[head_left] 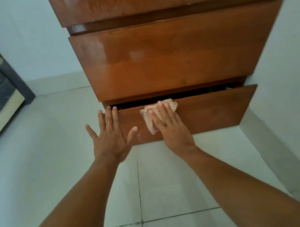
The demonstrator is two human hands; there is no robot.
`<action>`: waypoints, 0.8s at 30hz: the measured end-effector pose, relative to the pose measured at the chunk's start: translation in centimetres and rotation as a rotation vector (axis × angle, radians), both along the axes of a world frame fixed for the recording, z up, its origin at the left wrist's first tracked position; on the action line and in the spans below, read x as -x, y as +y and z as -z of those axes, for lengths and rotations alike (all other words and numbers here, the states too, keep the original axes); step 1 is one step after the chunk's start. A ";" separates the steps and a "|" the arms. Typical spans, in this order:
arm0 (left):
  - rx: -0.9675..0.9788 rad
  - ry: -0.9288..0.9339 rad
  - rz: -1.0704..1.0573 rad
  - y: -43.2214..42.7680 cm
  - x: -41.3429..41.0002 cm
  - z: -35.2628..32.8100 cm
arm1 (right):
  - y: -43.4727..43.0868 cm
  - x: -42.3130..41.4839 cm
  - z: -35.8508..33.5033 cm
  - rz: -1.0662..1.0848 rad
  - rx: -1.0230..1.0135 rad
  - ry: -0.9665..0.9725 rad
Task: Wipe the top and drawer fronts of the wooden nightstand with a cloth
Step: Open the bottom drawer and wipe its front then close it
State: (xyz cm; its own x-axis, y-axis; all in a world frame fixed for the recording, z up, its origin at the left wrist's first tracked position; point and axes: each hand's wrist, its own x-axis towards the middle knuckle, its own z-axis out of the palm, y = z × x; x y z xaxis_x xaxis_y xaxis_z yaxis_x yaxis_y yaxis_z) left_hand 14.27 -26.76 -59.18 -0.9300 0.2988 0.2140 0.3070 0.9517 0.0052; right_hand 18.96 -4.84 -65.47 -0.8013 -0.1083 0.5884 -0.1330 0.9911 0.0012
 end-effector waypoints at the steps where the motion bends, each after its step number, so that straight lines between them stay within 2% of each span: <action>1: 0.008 -0.002 0.002 -0.1 0.0 -0.2 | 1.1 -0.3 0.5 0.043 -0.001 0.013; 6: 0.011 -0.027 -0.058 1.0 -0.3 -0.4 | 9.5 -3.2 1.4 0.343 0.182 0.016; 10: 0.033 -0.042 -0.084 1.4 -0.5 -0.6 | 13.6 -5.0 -0.6 0.445 0.312 0.012; 14: 0.044 -0.074 -0.117 1.9 -0.7 -1.3 | 13.0 -5.2 -3.1 0.500 0.523 0.089; 19: -0.009 -0.135 -0.083 1.9 -0.9 -3.0 | 12.2 -4.7 -5.6 0.471 0.673 0.304; 22: -0.083 -0.102 -0.038 1.9 -1.4 -3.9 | 10.7 -4.8 -8.3 0.532 0.817 0.306; 24: -0.149 -0.025 0.031 2.2 -2.3 -3.9 | 9.8 -5.4 -9.4 0.557 0.836 0.250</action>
